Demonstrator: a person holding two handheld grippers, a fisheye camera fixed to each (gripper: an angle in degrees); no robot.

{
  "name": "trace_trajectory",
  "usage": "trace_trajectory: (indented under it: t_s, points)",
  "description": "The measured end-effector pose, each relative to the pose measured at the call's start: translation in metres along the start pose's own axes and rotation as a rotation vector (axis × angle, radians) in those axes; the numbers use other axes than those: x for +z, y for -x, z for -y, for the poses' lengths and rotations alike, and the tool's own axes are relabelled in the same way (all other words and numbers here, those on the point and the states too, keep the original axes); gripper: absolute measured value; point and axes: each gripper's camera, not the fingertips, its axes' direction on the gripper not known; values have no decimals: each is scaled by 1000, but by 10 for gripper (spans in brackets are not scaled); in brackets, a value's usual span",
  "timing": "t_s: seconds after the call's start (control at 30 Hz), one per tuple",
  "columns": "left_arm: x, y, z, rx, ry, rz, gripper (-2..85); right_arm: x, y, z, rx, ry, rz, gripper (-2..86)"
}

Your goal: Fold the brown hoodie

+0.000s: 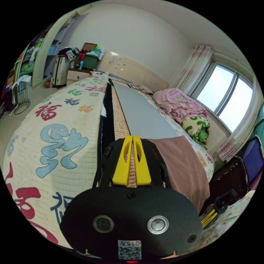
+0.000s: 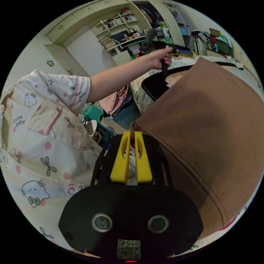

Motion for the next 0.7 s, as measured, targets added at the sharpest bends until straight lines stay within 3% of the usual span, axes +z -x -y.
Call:
trace_trajectory:
  t_s: [0.1, 0.2, 0.27, 0.37, 0.5, 0.57, 0.7]
  points:
    - [6, 5, -2, 14, 69, -84, 66, -29, -11, 4, -53, -1, 226, 58]
    - [15, 6, -8, 52, 118, -181, 106, -119, -32, 2, -50, -252, 323, 82]
    - [22, 10, -11, 61, 119, -227, 117, -192, -68, 0, 87, -469, 111, 115]
    - [44, 19, -10, 44, 156, -243, 133, -236, -133, 7, 329, -585, -255, 136]
    - [85, 23, -4, 3, 265, -309, 163, -218, -229, 46, 536, -498, -226, 158]
    - [97, 21, 2, 4, 297, -296, 167, -179, -269, 90, 594, -358, -219, 175]
    - [117, 7, 22, 35, 338, -260, 160, -114, -290, 147, 561, -259, -113, 166]
